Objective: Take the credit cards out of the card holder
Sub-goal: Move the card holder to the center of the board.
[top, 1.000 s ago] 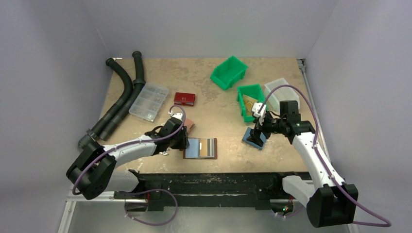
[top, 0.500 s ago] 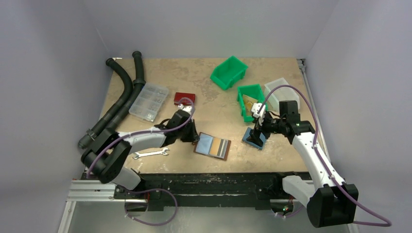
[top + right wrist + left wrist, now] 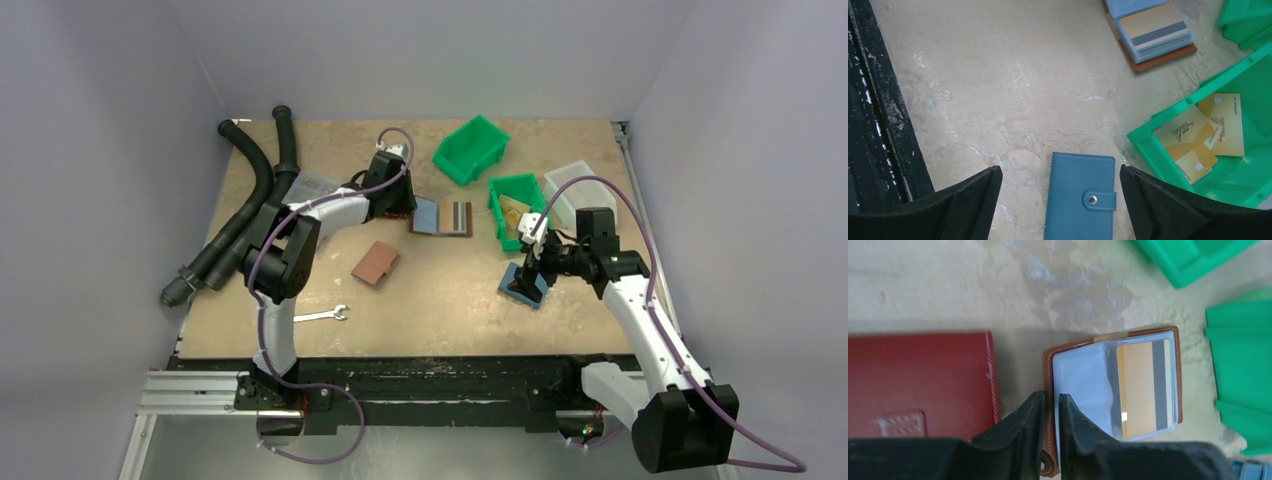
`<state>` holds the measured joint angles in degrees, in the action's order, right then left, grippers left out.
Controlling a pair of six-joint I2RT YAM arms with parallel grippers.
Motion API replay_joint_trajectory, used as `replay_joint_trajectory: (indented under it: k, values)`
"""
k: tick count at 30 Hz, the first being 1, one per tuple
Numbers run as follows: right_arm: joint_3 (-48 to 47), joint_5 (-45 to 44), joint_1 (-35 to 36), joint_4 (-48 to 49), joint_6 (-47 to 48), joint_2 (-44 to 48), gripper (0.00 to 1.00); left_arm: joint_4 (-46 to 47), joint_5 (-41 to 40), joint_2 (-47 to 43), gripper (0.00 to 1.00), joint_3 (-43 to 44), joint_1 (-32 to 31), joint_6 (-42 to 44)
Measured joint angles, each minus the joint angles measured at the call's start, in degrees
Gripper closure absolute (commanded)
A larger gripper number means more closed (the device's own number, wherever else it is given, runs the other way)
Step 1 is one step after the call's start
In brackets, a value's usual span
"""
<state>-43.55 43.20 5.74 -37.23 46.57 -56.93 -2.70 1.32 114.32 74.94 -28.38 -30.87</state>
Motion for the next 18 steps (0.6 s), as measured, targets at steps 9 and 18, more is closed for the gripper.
replay_joint_trajectory:
  k: [9, 18]
  values:
    - [0.04, -0.02, 0.0, -0.02, 0.0, 0.0, 0.01, -6.62, -0.7, -4.39, 0.45, 3.37, 1.07, 5.73]
    - [0.04, 0.02, 0.0, -0.02, -0.02, 0.0, 0.01, -12.79, -4.44, -30.88, 0.31, -13.07, -0.31, 10.62]
